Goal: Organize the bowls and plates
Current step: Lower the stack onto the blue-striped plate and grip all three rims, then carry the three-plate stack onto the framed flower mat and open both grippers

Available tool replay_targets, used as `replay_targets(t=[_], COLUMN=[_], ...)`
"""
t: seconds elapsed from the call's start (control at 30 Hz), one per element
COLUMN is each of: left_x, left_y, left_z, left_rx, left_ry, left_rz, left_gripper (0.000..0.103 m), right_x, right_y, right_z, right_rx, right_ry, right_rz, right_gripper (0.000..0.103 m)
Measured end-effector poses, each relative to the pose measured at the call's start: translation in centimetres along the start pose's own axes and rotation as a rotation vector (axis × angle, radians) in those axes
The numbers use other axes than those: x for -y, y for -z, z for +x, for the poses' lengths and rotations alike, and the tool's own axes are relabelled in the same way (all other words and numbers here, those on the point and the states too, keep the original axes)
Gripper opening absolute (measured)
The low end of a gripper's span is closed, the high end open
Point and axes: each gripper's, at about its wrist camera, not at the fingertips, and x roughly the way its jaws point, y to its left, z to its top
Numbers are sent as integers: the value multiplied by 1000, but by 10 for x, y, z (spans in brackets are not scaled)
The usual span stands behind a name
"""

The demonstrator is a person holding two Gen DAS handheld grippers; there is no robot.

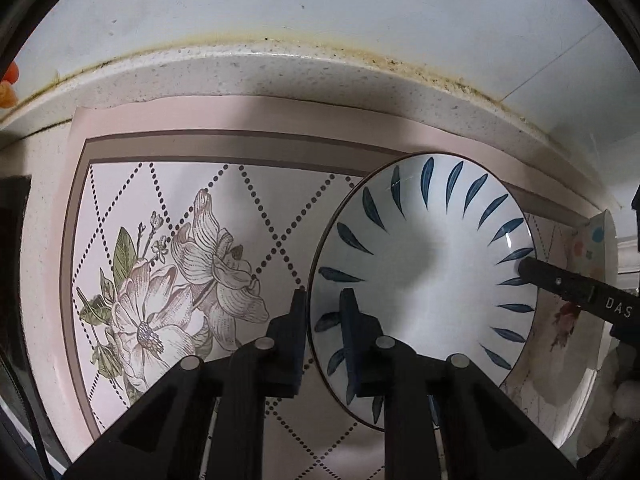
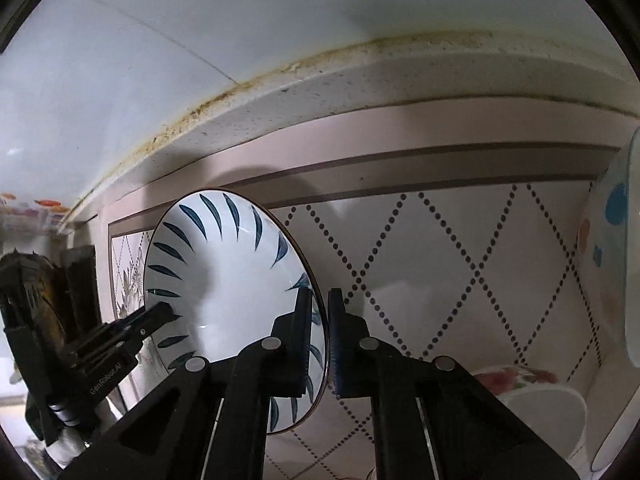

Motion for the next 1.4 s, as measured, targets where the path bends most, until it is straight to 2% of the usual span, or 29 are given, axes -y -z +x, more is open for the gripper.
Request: replay_targets(t=[0.27,0.53,0.83,1.07,1.27,1.4], left_x=[12,25,28,42,45,49], left_y=[12,42,102,161,198,211], left_z=[-37,-94,-145,-139,-104,-83], left_rx=[32,86,126,88,11,-24], left_ry=[12,43,66,71,59,43], left_rz=[20,64,116,131,141,149], left_gripper=[14,14,14,14,14,14], right_x=[2,-2,-9,5,27,42], right_y=[8,33,98,165,208,230], right_z=[-9,-50,-101,-116,-96,-80], right_rx=[-8,-6,-20,-52,-100,-122], right_ry=[-19,-52,-92,-126,-125,-101], right_rz=[5,-18,-63,-61,-31,-17], right_gripper=[9,9,9,9,9,9])
